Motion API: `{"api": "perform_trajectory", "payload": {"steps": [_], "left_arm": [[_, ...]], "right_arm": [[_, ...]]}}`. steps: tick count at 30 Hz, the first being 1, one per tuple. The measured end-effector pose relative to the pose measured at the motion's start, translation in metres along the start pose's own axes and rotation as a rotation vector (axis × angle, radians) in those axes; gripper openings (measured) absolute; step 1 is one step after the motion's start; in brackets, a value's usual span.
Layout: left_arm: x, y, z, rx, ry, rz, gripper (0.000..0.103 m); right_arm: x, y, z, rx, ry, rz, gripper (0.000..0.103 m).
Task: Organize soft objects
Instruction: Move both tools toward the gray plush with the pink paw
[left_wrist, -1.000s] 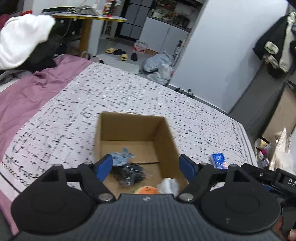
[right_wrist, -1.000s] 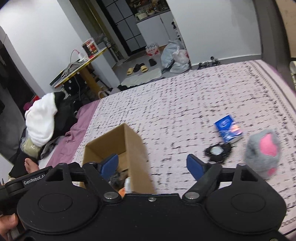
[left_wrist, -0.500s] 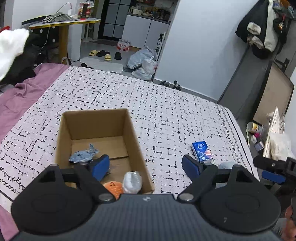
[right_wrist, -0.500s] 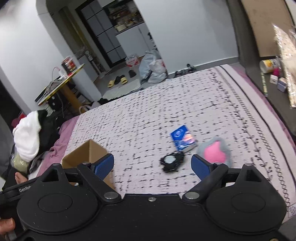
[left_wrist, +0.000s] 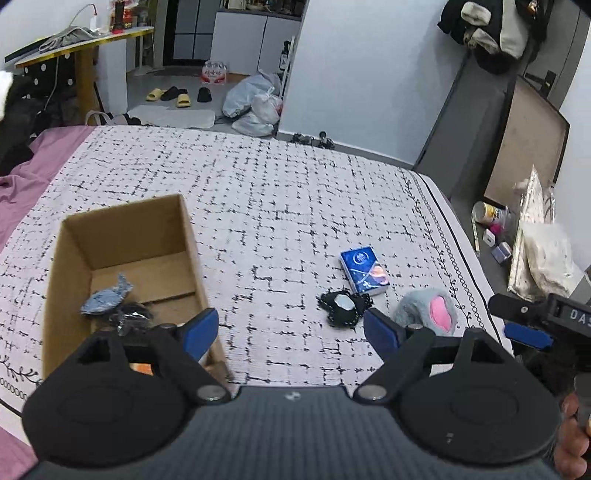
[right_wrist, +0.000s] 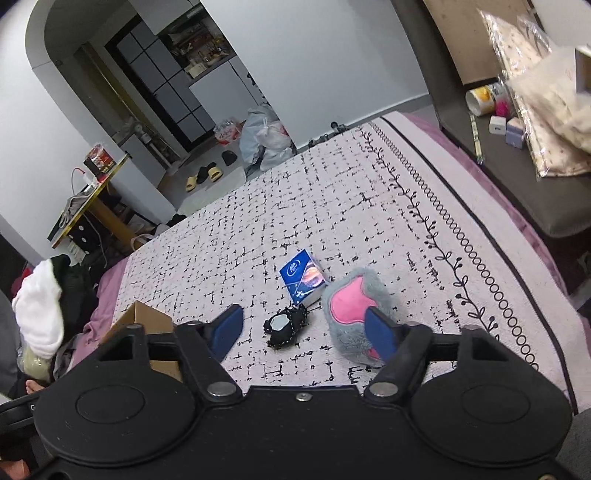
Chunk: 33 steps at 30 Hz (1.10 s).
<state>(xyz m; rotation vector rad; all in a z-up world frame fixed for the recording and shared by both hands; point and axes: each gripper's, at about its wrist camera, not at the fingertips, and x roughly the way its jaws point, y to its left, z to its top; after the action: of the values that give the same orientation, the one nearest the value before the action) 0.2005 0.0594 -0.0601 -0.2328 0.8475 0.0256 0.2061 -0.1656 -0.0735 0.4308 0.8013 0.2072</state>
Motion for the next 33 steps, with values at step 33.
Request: {"api": "perform_trajectory", "payload": {"steps": [33], "left_arm": [[0.087,-0.028,-0.014,-0.089,0.154,0.034,0.085]], "right_arm": [[0.077,-0.026,-0.005,-0.033,0.096,0.111,0.047]]}}
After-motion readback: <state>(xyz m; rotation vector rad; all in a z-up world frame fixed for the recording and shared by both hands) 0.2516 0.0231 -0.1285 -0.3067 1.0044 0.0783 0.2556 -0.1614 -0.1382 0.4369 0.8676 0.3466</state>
